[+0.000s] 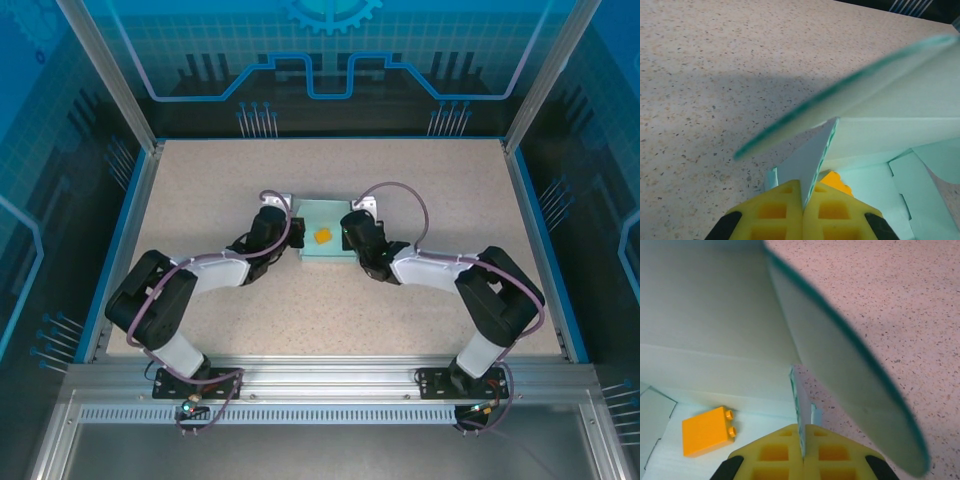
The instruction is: Fold the paper box
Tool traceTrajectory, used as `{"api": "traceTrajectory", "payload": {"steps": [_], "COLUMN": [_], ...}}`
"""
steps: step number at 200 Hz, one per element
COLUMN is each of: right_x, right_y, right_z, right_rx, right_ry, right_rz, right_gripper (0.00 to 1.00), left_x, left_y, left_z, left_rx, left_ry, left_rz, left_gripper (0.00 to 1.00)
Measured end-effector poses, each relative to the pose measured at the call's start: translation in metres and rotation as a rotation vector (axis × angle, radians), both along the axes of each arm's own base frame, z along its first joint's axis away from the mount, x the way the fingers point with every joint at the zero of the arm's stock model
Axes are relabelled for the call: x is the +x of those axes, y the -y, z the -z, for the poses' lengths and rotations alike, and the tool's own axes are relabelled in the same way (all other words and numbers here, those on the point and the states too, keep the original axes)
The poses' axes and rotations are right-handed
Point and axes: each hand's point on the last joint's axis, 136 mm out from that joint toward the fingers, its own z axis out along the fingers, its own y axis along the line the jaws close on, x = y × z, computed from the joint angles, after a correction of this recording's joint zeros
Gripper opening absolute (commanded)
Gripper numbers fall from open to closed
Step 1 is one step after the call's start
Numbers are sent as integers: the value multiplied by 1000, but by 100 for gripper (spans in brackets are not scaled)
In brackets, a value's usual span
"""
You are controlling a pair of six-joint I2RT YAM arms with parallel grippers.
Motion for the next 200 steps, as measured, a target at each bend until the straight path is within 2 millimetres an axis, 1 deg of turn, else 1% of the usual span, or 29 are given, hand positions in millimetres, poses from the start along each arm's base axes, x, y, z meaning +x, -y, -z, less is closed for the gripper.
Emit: {"api": "traceTrajectory", "payload": {"steps": [36, 70, 100, 134, 159, 200], "right_x": [6, 10, 16, 22, 25, 23], "right_y": [-3, 0, 1, -4, -5, -6], "right_z": [-3, -4, -8, -4, -2, 2], "right_rx": [9, 7, 18, 27, 32, 39], "right_ry": [-4, 1, 16, 23, 36, 50], "right_rz": [23, 38, 44, 20, 10, -6], "right_gripper": [1, 1, 1, 1, 2, 2], "left_x": [-1, -6, -6, -5, -4, -7], "left_y": [0, 5, 7, 3, 4, 6], "left_z": [-3, -4, -3, 7, 7, 7], "left_rx": [22, 48, 65, 96, 112, 133], "left_ry": [23, 49, 82, 91, 115, 149], "left_rz": [-90, -149, -197, -258, -295, -331], "left_gripper": [0, 0, 0, 0, 0, 0]}}
